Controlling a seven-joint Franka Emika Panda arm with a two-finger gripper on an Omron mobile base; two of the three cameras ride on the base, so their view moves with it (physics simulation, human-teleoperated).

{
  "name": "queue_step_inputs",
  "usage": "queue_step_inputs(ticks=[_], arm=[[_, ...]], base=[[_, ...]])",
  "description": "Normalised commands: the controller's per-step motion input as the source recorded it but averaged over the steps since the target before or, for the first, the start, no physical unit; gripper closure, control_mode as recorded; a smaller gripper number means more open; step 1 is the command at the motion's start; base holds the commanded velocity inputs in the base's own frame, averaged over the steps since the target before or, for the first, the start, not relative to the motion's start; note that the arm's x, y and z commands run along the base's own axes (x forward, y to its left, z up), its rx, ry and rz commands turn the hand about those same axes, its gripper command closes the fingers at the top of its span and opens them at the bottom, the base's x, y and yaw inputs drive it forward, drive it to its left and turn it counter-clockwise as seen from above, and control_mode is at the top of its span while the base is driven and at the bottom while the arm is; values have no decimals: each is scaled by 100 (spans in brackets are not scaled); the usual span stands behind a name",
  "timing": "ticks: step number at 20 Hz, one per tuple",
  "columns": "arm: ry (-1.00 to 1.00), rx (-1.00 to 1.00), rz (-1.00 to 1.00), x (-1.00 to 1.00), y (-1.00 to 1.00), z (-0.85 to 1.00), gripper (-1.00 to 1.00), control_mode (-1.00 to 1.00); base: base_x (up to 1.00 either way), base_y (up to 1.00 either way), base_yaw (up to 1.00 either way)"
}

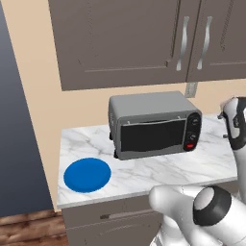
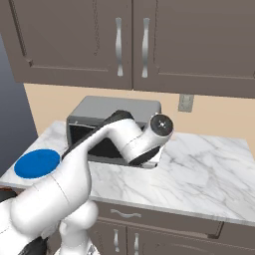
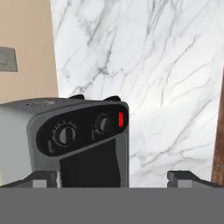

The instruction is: Pull the toaster oven rack outwards. Pick up the baguette from the plate and place it on the toaster oven rack. Close the toaster oven door fully and set the temperature to the lowest setting.

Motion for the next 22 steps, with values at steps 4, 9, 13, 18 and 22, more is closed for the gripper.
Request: queue_step_inputs(ticks=[4, 9, 13, 18, 22], arm=[[-29, -18, 15, -38, 18, 2, -100, -100], [-21, -13, 17, -12, 14, 2, -100, -100], [-11, -4, 19, 0, 0, 25, -100, -100], [-6, -1, 14, 0, 0, 28, -100, -100], [-4, 0, 5, 0, 0, 9, -100, -100]], base=[[0, 0, 0], [0, 0, 0], [0, 0, 0], [0, 0, 0], [0, 0, 0]])
